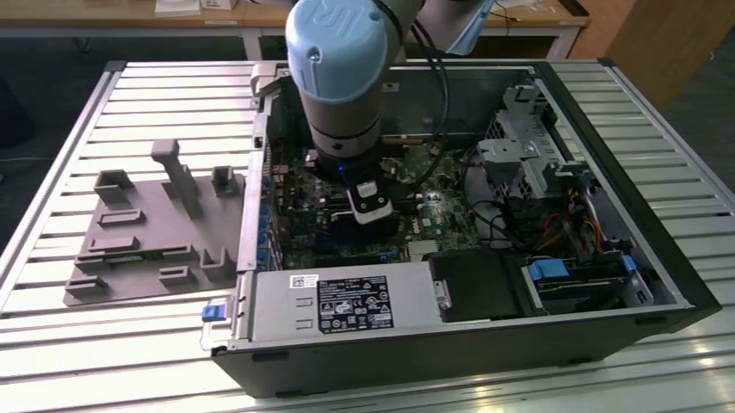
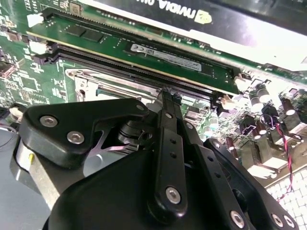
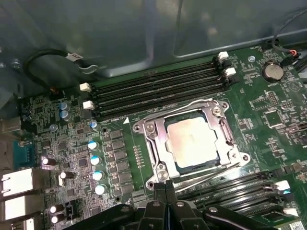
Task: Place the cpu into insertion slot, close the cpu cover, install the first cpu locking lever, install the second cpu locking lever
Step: 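Install the second cpu locking lever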
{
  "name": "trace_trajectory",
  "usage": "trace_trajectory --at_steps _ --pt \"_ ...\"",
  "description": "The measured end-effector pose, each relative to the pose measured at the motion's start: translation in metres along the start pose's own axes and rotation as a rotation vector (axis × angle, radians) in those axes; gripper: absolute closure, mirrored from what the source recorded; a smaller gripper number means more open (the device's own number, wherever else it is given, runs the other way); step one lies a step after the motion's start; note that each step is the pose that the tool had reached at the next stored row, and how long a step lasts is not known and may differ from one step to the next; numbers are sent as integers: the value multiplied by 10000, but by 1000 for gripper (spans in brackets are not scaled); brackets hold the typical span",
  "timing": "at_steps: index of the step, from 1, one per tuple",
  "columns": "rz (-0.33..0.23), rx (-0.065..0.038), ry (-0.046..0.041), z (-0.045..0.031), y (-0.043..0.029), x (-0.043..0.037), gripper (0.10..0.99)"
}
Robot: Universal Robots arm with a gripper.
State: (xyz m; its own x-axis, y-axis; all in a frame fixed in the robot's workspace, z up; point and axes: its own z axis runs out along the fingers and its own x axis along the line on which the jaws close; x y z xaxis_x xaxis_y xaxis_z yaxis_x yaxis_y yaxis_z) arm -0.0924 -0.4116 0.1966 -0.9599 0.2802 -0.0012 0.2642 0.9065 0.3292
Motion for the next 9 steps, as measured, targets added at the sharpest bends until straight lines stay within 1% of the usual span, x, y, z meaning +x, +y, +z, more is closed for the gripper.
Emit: trace_trajectory --at_steps 7,9 --pt "21 -268 74 53 -35 51 984" --pt "25 -310 86 63 -41 62 984"
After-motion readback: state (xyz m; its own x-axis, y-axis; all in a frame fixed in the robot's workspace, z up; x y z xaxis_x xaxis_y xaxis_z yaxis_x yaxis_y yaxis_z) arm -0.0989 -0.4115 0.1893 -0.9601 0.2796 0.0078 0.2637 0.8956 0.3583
